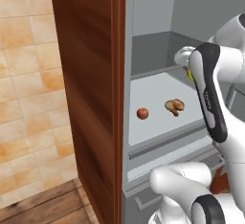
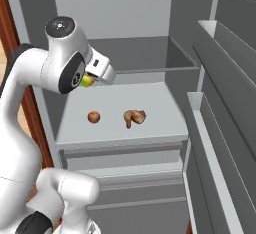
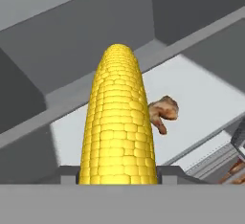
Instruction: Open the fridge, remove the apple, corn, and chicken drumstick, and place them on any counter.
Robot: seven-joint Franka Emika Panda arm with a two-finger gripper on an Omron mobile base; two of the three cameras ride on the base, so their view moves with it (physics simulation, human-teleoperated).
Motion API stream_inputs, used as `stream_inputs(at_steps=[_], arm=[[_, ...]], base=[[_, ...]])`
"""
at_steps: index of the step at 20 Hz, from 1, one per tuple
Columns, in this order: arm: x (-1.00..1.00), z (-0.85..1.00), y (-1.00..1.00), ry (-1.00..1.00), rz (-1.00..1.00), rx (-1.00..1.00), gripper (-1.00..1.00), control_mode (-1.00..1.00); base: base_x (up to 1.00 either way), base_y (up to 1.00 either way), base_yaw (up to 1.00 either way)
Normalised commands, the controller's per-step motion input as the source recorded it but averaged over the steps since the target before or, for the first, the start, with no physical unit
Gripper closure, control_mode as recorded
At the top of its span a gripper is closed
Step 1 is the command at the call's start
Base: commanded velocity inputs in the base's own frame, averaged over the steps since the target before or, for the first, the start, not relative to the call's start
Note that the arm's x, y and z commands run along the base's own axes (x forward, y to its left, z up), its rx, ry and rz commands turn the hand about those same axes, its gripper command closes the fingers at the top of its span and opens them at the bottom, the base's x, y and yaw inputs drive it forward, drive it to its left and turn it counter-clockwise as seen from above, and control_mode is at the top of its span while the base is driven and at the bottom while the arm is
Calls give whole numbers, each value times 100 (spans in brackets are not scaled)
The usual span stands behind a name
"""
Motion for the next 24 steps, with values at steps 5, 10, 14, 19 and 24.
stream_inputs(at_steps=[5,10,14,19,24], arm=[[0,0,0,0,0,0,100,100],[0,0,0,0,0,0,100,100],[0,0,0,0,0,0,100,100],[0,0,0,0,0,0,100,100],[0,0,0,0,0,0,100,100]], base=[[-100,30,-36],[-89,51,-68],[-96,39,-75],[-88,27,-79],[-88,30,-80]])
